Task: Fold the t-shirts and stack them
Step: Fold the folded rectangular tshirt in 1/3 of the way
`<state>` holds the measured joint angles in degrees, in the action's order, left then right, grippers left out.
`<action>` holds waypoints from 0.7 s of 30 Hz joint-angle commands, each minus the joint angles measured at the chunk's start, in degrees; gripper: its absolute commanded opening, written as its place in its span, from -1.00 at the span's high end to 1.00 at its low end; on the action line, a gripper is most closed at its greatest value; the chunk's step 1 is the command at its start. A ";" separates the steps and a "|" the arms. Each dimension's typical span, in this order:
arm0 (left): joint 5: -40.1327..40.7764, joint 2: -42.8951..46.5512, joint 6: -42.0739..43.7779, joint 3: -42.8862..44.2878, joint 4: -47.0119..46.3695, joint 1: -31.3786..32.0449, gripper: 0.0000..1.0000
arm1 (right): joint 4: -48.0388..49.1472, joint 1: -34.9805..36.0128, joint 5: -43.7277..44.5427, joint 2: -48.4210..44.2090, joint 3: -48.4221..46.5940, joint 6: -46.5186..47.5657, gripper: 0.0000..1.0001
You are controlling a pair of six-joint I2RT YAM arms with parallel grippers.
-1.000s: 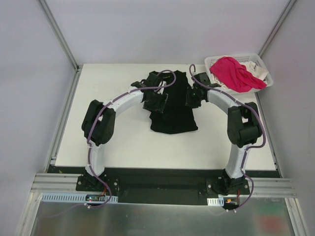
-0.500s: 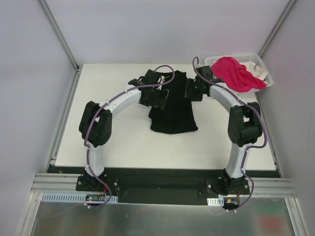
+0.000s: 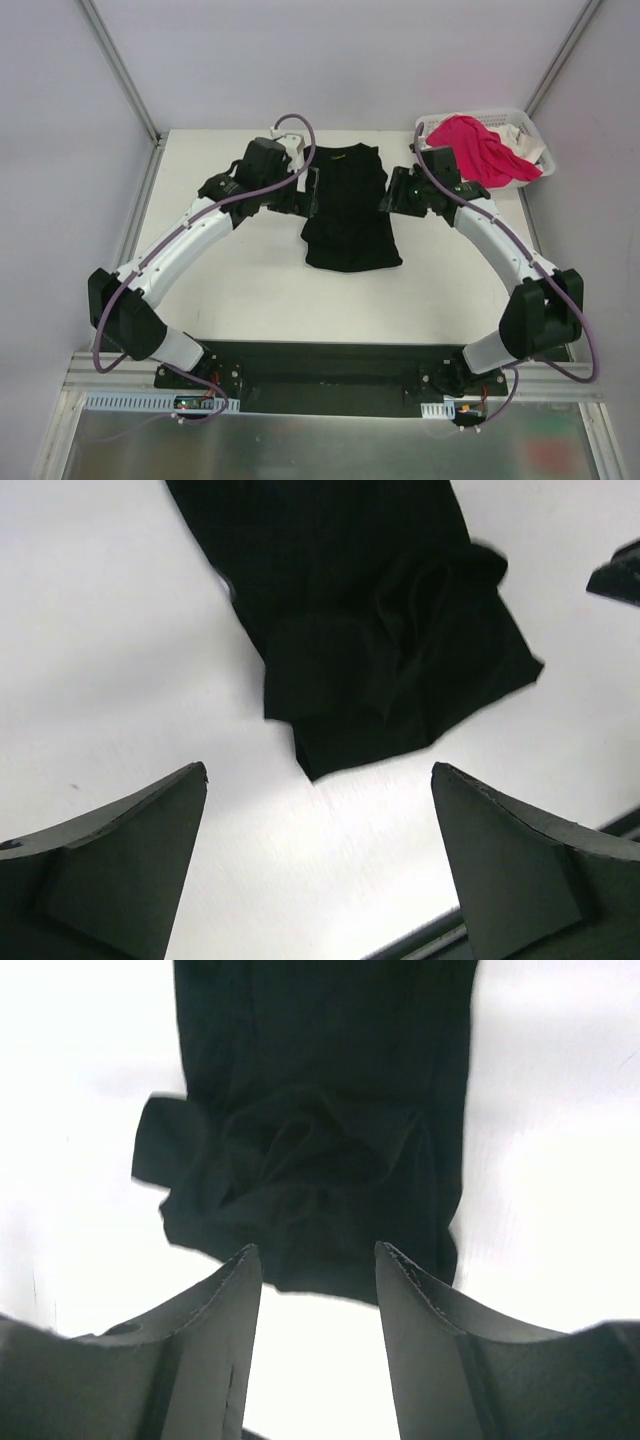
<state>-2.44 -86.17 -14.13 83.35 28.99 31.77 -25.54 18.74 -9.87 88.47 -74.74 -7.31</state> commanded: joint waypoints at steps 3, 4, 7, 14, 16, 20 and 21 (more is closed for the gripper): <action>0.59 2.86 2.42 -8.03 0.27 4.79 -0.87 | 2.51 4.72 0.73 -5.24 6.54 -0.77 -0.03; 1.11 2.59 3.57 -8.12 0.45 5.32 -0.88 | 2.51 5.07 0.90 -4.62 6.62 -0.77 -0.02; 0.24 1.10 7.36 -7.68 1.06 6.64 -0.88 | 2.69 6.13 1.25 -2.26 6.01 -0.42 -0.02; -0.20 -3.38 8.68 -5.75 1.07 6.81 -0.88 | 4.62 7.54 0.03 4.15 2.51 -0.86 -0.02; -0.37 -4.88 8.86 -4.96 1.07 6.81 -0.86 | 4.54 8.32 0.11 6.18 0.83 -0.25 -0.01; 0.68 -6.20 9.29 -4.52 0.80 6.99 -0.86 | 3.13 9.82 -0.24 9.62 -2.86 0.02 -0.01; 0.68 -6.99 9.64 -4.43 0.80 6.99 -0.86 | 3.65 10.00 0.28 9.97 -2.87 0.02 -0.01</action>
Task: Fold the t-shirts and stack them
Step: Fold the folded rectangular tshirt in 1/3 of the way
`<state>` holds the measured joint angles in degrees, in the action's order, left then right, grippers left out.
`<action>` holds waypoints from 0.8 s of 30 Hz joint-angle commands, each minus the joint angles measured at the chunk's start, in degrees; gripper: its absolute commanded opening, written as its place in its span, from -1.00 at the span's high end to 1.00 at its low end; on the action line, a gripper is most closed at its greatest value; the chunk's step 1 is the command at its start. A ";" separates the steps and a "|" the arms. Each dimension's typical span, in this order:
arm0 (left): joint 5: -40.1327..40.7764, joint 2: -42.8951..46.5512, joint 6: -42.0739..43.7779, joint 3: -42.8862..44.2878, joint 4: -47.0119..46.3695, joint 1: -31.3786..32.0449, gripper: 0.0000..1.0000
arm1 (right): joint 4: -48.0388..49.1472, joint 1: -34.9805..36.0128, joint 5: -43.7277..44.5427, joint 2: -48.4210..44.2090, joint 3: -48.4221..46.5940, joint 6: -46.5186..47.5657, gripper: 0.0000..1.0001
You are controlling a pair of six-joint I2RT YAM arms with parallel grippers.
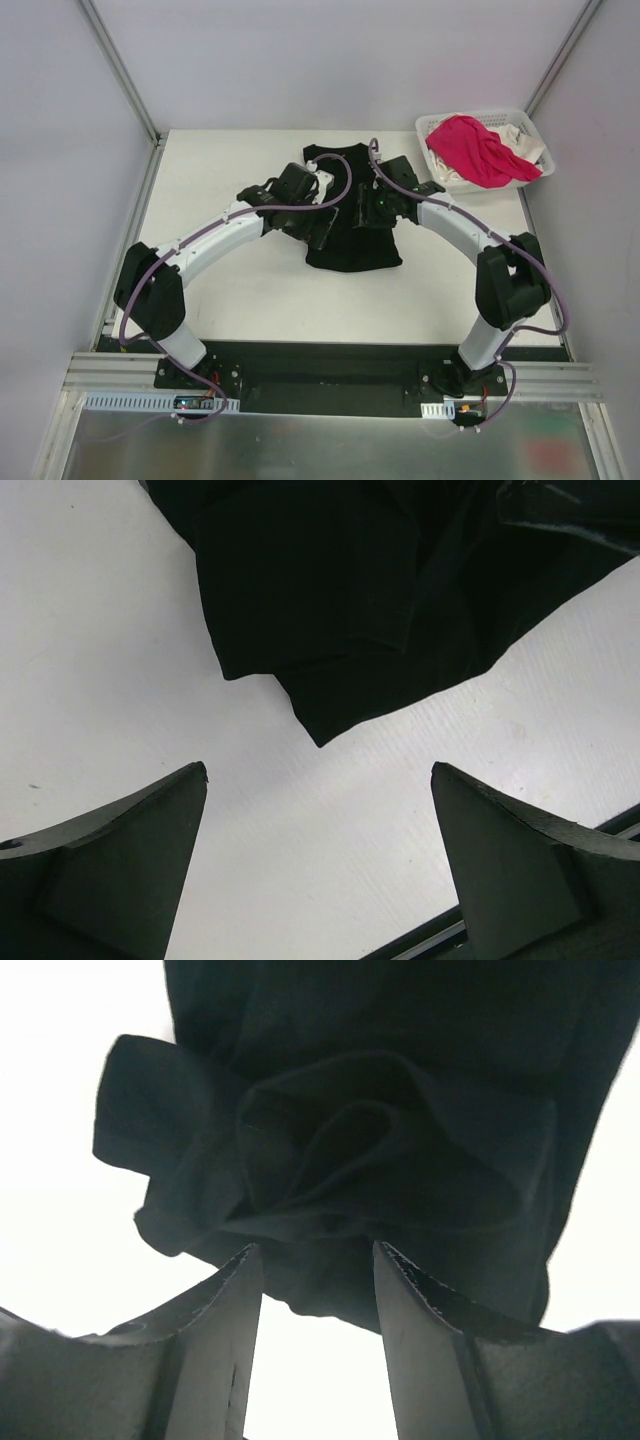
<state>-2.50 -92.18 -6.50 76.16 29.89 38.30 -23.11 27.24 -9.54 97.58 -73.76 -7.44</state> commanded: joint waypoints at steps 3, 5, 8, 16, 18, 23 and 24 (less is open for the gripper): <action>0.48 -1.68 2.11 2.94 -0.01 0.54 -0.86 | 1.14 1.58 0.05 2.34 -5.25 0.06 -0.01; 0.30 -1.69 2.11 2.59 -0.18 0.54 -0.85 | 0.70 1.76 -0.13 3.14 -5.69 0.24 -0.01; 0.30 -1.25 2.11 1.98 -0.18 0.63 -0.86 | 0.70 1.67 -0.13 3.58 -5.79 0.32 -0.01; 4.70 3.06 2.11 -2.67 -4.21 1.69 -0.86 | 2.28 2.81 -1.98 -0.01 -2.10 -2.40 -0.01; 3.56 3.50 4.30 -3.12 -5.45 1.69 -0.86 | 2.98 3.60 -0.48 -1.07 0.01 -2.49 -0.01; 2.94 4.37 10.62 -3.74 -5.54 1.77 -0.85 | 2.28 5.45 0.57 -1.34 0.36 -2.23 -0.01; 2.59 4.81 10.98 -4.00 -5.54 1.77 -0.85 | 2.46 5.62 0.84 -1.17 0.37 -2.14 -0.01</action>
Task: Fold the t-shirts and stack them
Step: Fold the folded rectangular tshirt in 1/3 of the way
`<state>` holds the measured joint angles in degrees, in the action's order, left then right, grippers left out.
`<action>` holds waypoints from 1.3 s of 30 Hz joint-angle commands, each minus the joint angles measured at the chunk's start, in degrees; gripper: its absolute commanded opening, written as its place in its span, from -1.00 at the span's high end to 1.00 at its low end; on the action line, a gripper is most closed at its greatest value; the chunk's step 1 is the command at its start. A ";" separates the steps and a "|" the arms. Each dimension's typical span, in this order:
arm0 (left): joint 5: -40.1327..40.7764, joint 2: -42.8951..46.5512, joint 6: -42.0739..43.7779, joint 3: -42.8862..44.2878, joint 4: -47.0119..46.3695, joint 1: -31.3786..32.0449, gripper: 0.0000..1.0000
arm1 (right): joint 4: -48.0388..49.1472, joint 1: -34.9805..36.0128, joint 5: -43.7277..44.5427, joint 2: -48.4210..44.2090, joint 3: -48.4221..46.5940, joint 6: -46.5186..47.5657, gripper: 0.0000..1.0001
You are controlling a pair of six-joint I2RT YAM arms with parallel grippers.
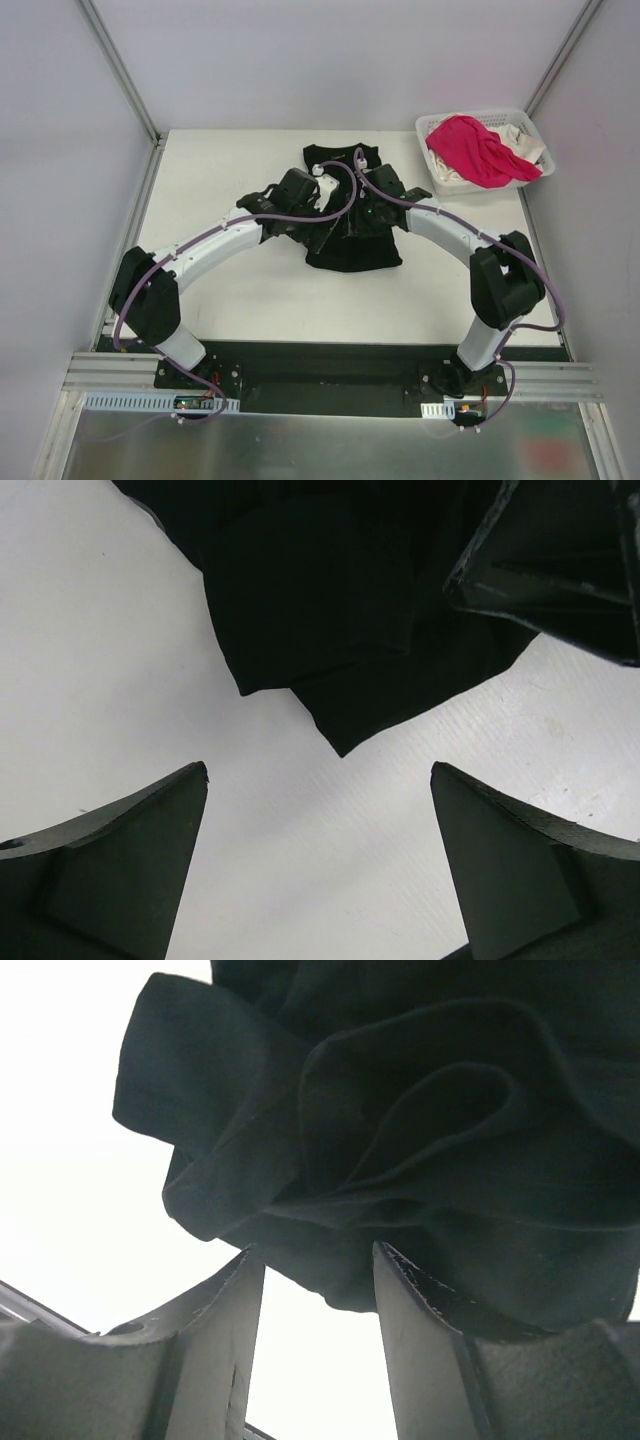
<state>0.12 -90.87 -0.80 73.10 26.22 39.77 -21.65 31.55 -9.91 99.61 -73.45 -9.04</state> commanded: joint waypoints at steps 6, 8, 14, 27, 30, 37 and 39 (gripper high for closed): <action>-1.88 5.18 5.81 -1.56 -2.05 1.01 -0.84 | 0.04 1.50 2.18 1.01 -4.06 1.48 -0.01; -1.79 5.53 5.98 -1.82 -1.96 1.27 -0.84 | 0.03 1.50 2.70 1.72 -5.65 1.83 -0.01; -1.18 6.58 5.90 -2.35 -1.96 1.63 -0.84 | 0.12 1.41 2.97 4.01 -7.06 2.36 -0.02; 1.82 8.69 5.81 -3.67 -3.81 1.63 -0.82 | 1.61 0.88 2.88 4.89 -4.77 1.83 -0.09; 1.90 8.78 5.28 -4.10 -3.81 1.63 -0.82 | 1.79 0.79 2.79 5.59 -4.69 1.83 -0.09; 3.75 9.75 5.37 -4.55 -3.81 1.63 -0.82 | 3.46 0.70 3.58 5.68 -3.37 0.78 -0.04; 4.62 10.10 5.11 -4.46 -3.89 1.63 -0.82 | 3.98 0.70 4.46 5.68 -2.93 0.78 -0.03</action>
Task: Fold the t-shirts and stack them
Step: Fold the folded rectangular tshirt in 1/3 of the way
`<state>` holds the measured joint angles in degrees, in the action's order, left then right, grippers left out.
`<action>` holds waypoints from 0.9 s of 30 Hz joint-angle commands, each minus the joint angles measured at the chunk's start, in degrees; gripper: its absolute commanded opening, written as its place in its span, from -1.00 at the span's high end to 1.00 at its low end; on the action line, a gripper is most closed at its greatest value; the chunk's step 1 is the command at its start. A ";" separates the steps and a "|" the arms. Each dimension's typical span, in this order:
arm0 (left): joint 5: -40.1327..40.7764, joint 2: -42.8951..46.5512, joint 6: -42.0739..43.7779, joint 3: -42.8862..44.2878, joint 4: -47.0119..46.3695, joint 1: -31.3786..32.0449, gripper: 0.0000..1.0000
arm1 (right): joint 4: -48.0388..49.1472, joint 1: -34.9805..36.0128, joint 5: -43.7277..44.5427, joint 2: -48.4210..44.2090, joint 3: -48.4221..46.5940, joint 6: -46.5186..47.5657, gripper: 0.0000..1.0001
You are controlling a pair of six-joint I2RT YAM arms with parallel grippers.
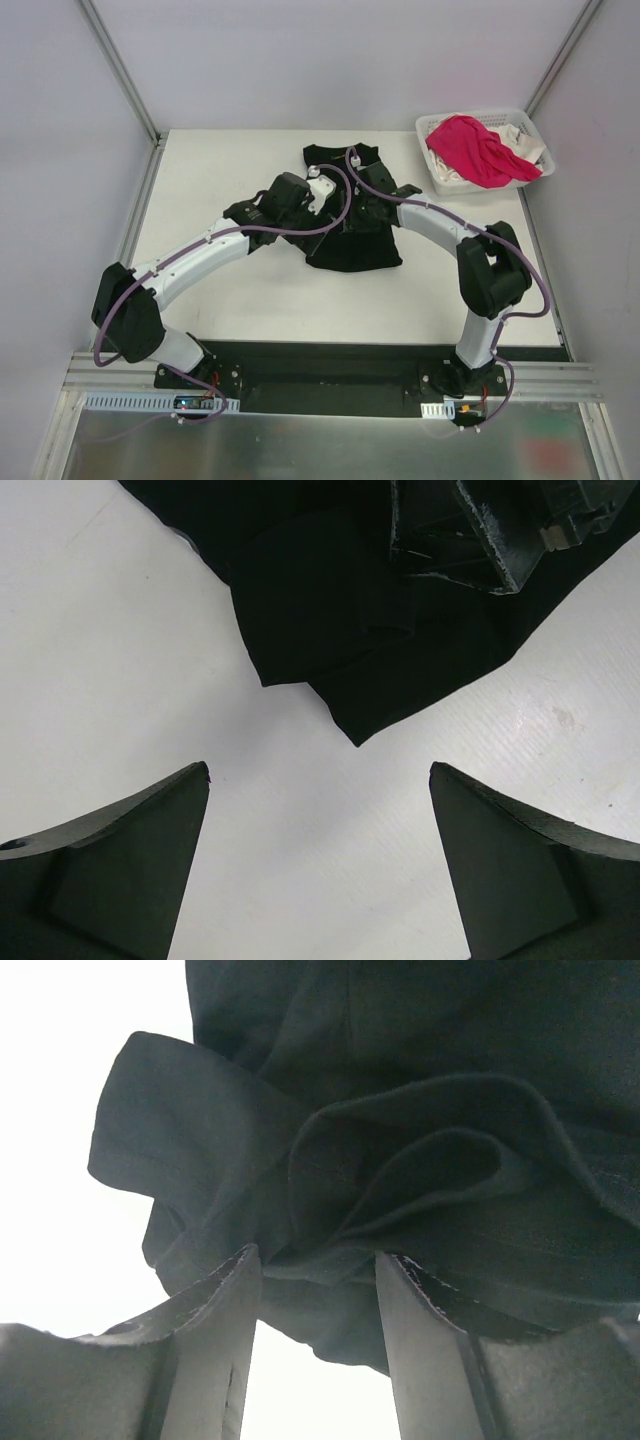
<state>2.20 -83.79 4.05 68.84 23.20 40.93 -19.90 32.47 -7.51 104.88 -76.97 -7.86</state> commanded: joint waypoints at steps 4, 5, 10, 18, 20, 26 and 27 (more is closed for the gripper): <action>3.08 2.84 -0.01 -0.11 -0.88 0.47 -0.82 | 2.85 -0.48 2.94 1.38 0.86 -0.23 0.06; 3.08 2.75 -0.10 -0.02 -0.88 0.47 -0.82 | 2.76 -0.56 2.68 1.81 0.86 -0.32 0.10; 2.81 2.05 -0.36 -0.28 -0.88 0.47 -0.83 | 3.99 -0.91 2.67 1.91 1.47 -0.41 0.51; 2.81 0.73 -0.54 -0.20 -0.96 0.38 -0.82 | 4.34 -2.23 2.67 2.00 0.68 -0.32 0.98; 2.90 0.21 -0.45 -0.02 -1.05 0.38 -0.82 | 4.43 -2.58 2.76 1.91 -0.19 -0.23 0.98; 1.94 -0.58 -0.72 0.16 -1.05 0.47 -0.82 | 2.76 -4.52 1.89 5.06 -6.26 0.82 0.98; 1.76 -0.85 -0.71 0.24 -1.05 0.47 -0.82 | 2.41 -4.78 1.71 6.20 -8.00 0.74 0.98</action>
<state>4.58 -84.27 3.81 68.84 22.98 40.95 -17.63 29.21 -6.07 108.27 -78.26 -8.14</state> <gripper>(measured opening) 0.909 0.026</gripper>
